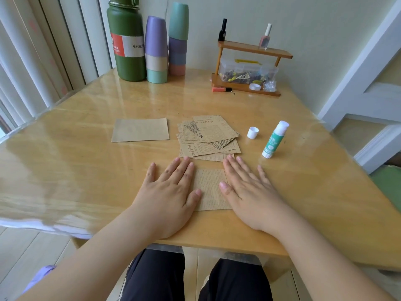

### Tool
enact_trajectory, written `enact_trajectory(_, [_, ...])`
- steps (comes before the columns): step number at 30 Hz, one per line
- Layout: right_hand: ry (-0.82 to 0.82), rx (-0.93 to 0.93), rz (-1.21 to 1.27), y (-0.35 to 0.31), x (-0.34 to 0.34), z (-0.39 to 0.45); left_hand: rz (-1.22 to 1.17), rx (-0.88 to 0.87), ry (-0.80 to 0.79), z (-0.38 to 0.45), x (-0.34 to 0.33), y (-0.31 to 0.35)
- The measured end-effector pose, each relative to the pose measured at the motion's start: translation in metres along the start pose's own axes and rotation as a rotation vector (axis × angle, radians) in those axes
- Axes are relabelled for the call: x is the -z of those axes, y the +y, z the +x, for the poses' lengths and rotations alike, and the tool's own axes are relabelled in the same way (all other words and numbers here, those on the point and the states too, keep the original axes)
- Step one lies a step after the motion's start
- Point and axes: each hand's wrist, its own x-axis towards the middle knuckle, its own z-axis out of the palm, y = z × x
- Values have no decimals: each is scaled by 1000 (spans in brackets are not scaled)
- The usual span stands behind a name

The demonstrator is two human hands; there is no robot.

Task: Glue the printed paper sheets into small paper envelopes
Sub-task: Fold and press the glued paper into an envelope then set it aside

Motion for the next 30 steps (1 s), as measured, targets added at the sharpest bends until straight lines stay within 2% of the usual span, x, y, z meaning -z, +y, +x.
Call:
enact_trajectory(7, [57, 12, 40, 3, -5, 1, -5, -10, 0, 0, 2, 0])
enact_trajectory(13, [128, 134, 294, 0, 11, -9, -78, -70, 27, -7, 13, 5])
enact_trajectory(16, [59, 203, 228, -16, 12, -18, -65, -133, 16, -9, 9, 17])
enact_trajectory(19, [3, 190, 111, -27, 2, -23, -38, -159, -29, -10, 4, 23])
enact_trajectory(24, [36, 172, 39, -28, -7, -21, -10, -152, -64, -10, 5, 25])
enact_trajectory(30, [31, 181, 79, -26, -6, -22, 7, -173, -56, -12, 6, 23])
